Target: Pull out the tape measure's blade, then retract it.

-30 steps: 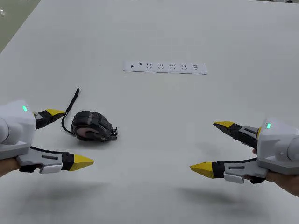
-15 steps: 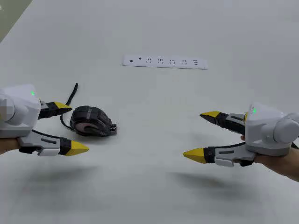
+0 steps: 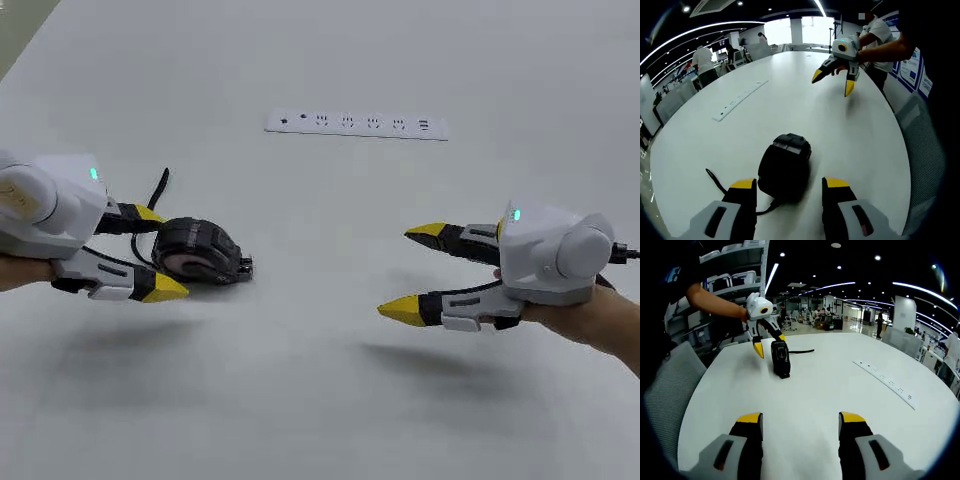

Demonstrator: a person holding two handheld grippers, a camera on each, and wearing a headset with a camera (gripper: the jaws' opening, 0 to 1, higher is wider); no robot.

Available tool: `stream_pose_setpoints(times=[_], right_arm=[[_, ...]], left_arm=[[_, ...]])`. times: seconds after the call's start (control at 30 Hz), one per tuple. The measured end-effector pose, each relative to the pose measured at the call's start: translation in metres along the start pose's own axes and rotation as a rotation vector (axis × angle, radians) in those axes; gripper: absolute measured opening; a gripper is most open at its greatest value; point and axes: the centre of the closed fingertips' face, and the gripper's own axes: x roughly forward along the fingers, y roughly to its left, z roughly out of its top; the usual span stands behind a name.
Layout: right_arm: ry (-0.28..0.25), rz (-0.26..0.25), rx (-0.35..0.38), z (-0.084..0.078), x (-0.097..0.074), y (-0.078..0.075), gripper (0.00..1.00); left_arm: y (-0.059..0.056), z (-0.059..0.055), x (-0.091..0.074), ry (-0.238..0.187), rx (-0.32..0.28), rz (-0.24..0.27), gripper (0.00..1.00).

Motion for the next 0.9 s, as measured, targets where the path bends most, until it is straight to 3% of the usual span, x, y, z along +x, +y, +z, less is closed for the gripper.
stream_pose_setpoints(times=[0.6, 0.73, 0.9], right_arm=[[0.005, 0.075, -0.054, 0.015, 0.035, 0.007, 0.53], [0.007, 0.08, -0.064, 0.017, 0.044, 0.007, 0.52], [0.017, 0.094, -0.08, 0.017, 0.055, 0.006, 0.48]], left_arm=[[0.01, -0.006, 0.008, 0.069, 0.057, -0.041, 0.31], [0.01, -0.007, 0.009, 0.084, 0.094, -0.046, 0.29], [0.01, -0.008, 0.009, 0.08, 0.077, -0.056, 0.28]])
